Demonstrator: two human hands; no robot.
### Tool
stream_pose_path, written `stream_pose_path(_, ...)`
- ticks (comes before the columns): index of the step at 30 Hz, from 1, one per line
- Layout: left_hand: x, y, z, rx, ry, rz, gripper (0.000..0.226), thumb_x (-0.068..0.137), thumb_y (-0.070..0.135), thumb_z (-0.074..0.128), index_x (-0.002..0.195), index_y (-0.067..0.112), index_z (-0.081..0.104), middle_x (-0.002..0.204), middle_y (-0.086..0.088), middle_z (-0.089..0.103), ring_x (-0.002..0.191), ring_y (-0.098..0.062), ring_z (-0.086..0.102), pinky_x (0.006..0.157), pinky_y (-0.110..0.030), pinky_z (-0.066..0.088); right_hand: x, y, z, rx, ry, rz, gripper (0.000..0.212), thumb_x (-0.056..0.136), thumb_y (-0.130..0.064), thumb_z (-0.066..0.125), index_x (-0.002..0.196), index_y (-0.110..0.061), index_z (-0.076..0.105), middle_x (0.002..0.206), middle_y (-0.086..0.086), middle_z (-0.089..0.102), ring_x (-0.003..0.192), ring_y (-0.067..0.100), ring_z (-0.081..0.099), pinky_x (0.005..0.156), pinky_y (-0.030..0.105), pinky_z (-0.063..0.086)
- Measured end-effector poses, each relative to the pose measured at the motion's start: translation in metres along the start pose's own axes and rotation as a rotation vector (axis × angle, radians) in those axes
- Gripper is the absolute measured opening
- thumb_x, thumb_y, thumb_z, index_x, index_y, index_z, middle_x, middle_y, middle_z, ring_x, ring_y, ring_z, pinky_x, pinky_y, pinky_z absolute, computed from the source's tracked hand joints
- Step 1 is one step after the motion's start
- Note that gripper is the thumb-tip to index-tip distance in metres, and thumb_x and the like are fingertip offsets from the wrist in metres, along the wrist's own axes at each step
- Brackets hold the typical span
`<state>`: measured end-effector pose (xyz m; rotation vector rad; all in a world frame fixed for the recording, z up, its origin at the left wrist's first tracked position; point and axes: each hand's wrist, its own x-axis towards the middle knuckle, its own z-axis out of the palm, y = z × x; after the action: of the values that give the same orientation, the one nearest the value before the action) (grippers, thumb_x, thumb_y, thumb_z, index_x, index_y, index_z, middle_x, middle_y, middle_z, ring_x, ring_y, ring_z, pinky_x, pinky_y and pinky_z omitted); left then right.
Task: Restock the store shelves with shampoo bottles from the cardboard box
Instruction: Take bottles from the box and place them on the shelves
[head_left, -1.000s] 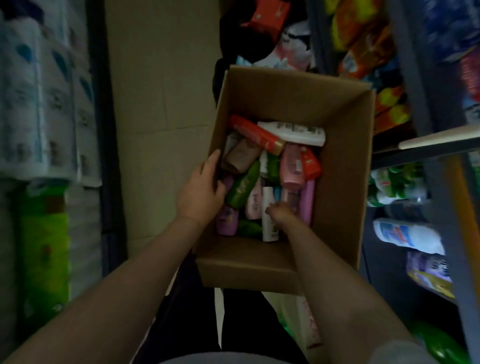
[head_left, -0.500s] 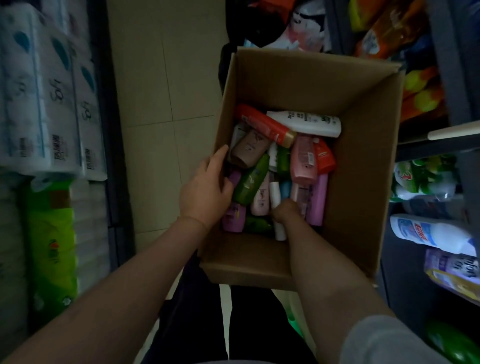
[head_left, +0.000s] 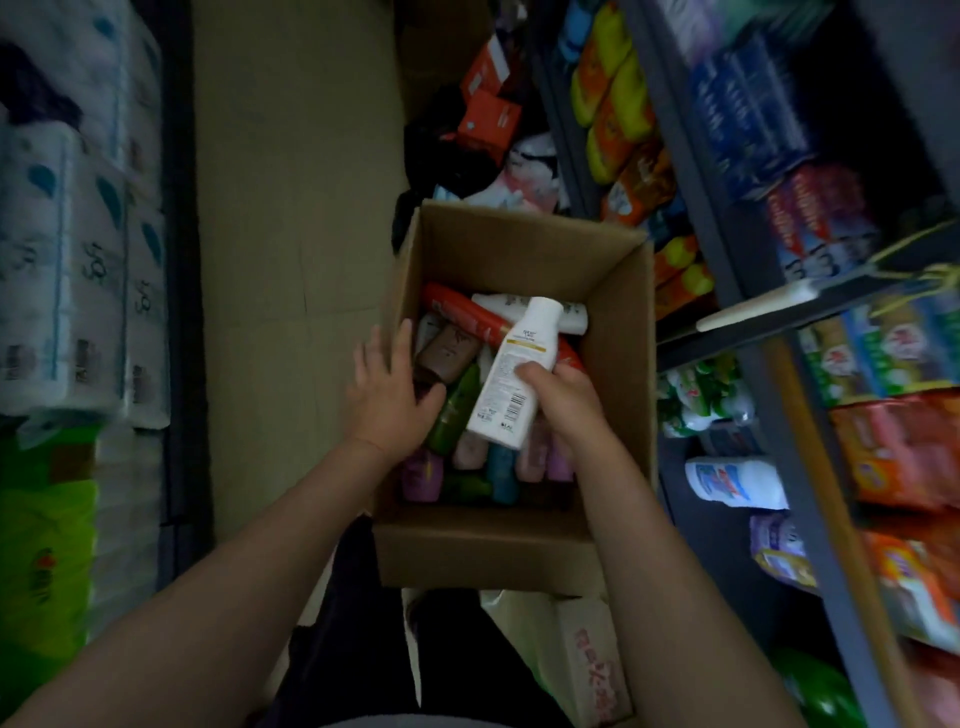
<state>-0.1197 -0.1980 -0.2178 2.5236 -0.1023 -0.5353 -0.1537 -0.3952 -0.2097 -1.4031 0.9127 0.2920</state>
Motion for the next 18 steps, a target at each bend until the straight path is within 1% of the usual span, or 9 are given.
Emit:
stream_pose_path(1,-0.006,0.016,-0.008,-0.084,0.03,0.047,0.078,0.095,0.04,0.059,0.158,0.025,0.017,0.163,-0.013,0.018,0.148,-0.035,0.019,0.119,-0.049,0.023,-0.013,-0.013,-0.009,-0.003,0.007,-0.042,0.022,0.088,-0.017,0.066,0.109,-0.012,0.068,0.094,0.004,0.075,0.082,0.017,0.073,0.07,0.032,0.06)
stream_pose_path(2,-0.012,0.038,-0.018,-0.224,0.043,0.104,0.07,0.095,0.039,0.059,0.155,0.022,0.028,0.158,-0.012,0.029,0.145,-0.031,0.027,0.12,-0.047,0.025,-0.027,-0.028,-0.018,-0.006,0.015,-0.093,0.022,0.086,-0.018,0.067,0.107,-0.012,0.069,0.097,0.005,0.075,0.086,0.019,0.074,0.077,0.038,0.06)
stream_pose_path(3,-0.02,0.064,-0.029,-0.41,0.023,0.148,0.061,0.095,0.038,0.061,0.15,0.021,0.039,0.149,-0.009,0.043,0.136,-0.024,0.041,0.116,-0.044,0.034,-0.043,-0.044,-0.025,-0.015,0.026,-0.141,0.021,0.085,-0.019,0.067,0.104,-0.013,0.07,0.098,0.006,0.076,0.087,0.021,0.074,0.082,0.043,0.06)
stream_pose_path(5,-0.041,0.122,-0.053,-0.767,-0.154,0.132,0.052,0.094,0.039,0.064,0.141,0.023,0.048,0.131,-0.003,0.059,0.115,-0.011,0.058,0.101,-0.029,0.048,-0.077,-0.077,-0.04,-0.016,0.033,-0.238,0.023,0.082,-0.024,0.069,0.102,-0.012,0.072,0.097,0.008,0.076,0.088,0.024,0.074,0.083,0.046,0.059)
stream_pose_path(7,-0.058,0.172,-0.071,-0.986,-0.327,0.106,0.05,0.092,0.04,0.068,0.136,0.023,0.051,0.124,-0.003,0.064,0.105,-0.01,0.064,0.089,-0.025,0.054,-0.116,-0.111,-0.056,0.032,0.01,-0.337,0.026,0.083,-0.029,0.068,0.099,-0.01,0.074,0.091,0.012,0.075,0.083,0.027,0.072,0.077,0.042,0.058)
stream_pose_path(10,-0.077,0.226,-0.097,-1.247,-0.507,0.151,0.043,0.086,0.02,0.071,0.126,0.012,0.058,0.104,-0.014,0.067,0.088,-0.026,0.066,0.079,-0.041,0.054,-0.175,-0.157,-0.094,0.113,-0.01,-0.483,0.025,0.099,-0.021,0.051,0.093,-0.009,0.073,0.075,0.012,0.066,0.06,0.018,0.061,0.053,0.027,0.049)
stream_pose_path(12,-0.091,0.258,-0.116,-1.29,-0.566,0.221,0.043,0.08,0.018,0.073,0.121,0.009,0.062,0.1,-0.018,0.068,0.084,-0.031,0.067,0.078,-0.046,0.056,-0.212,-0.176,-0.125,0.097,0.034,-0.587,0.027,0.101,-0.019,0.048,0.095,-0.008,0.072,0.074,0.01,0.066,0.057,0.017,0.058,0.049,0.025,0.045)
stream_pose_path(15,-0.12,0.308,-0.136,-1.221,-0.57,0.417,0.04,0.085,0.032,0.069,0.119,0.01,0.065,0.102,-0.015,0.073,0.089,-0.03,0.071,0.074,-0.041,0.059,-0.264,-0.188,-0.169,0.029,0.152,-0.708,0.017,0.097,-0.023,0.058,0.103,-0.014,0.071,0.079,0.005,0.067,0.061,0.015,0.057,0.053,0.028,0.043)
stream_pose_path(18,-0.155,0.36,-0.149,-1.108,-0.549,0.635,0.036,0.087,0.04,0.07,0.114,0.015,0.069,0.104,-0.016,0.073,0.093,-0.031,0.071,0.077,-0.042,0.058,-0.31,-0.194,-0.2,-0.038,0.16,-0.781,0.018,0.09,-0.028,0.069,0.106,-0.019,0.068,0.084,0.0,0.07,0.064,0.011,0.061,0.056,0.024,0.046)
